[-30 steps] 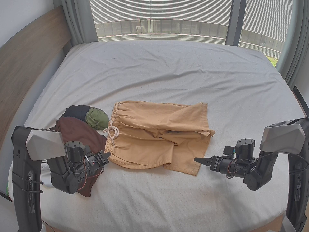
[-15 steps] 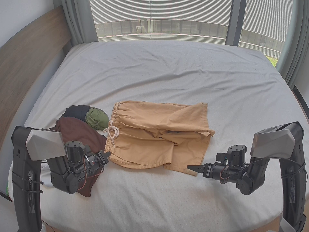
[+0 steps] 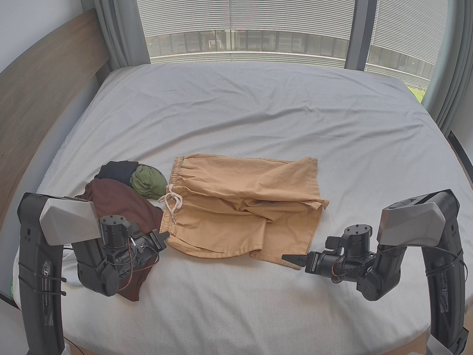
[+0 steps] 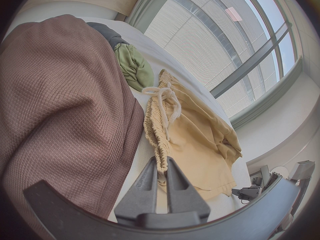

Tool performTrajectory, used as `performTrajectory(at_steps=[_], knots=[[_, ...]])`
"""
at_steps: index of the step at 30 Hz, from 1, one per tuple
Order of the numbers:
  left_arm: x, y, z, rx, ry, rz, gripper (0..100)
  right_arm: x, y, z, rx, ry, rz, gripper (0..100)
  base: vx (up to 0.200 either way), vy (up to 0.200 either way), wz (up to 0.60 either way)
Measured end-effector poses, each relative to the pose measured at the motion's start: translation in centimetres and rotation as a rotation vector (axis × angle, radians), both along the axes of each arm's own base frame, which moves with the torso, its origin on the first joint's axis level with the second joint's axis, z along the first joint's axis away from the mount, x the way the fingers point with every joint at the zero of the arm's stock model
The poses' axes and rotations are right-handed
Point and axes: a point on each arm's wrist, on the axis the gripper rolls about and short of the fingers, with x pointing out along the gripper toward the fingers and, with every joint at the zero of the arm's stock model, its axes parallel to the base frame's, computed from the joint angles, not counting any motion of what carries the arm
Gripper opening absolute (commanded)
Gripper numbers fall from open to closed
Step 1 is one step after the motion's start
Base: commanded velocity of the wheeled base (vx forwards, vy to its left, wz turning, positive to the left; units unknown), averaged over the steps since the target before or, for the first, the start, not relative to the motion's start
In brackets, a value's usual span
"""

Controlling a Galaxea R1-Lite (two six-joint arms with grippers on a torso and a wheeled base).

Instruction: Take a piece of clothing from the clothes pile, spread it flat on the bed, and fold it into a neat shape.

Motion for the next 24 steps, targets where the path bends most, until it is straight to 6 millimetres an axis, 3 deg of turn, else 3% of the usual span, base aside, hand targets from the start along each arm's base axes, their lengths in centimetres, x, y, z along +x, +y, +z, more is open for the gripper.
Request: performTrajectory(at_steps=[15, 24], knots=[[0.0, 0.0, 0.0, -0.001, -0.001, 0.0, 0, -0.1, 0.2, -0.2, 0.02, 0.004, -0.005, 0, 0.0, 0.0, 0.0], [-0.5, 0.1, 0.0, -0.009, 0.011, -0.021, 0, -1.4, -1.1, 0.5, -0.017, 0.07, -0.024, 0, 0.0, 0.0, 0.0]])
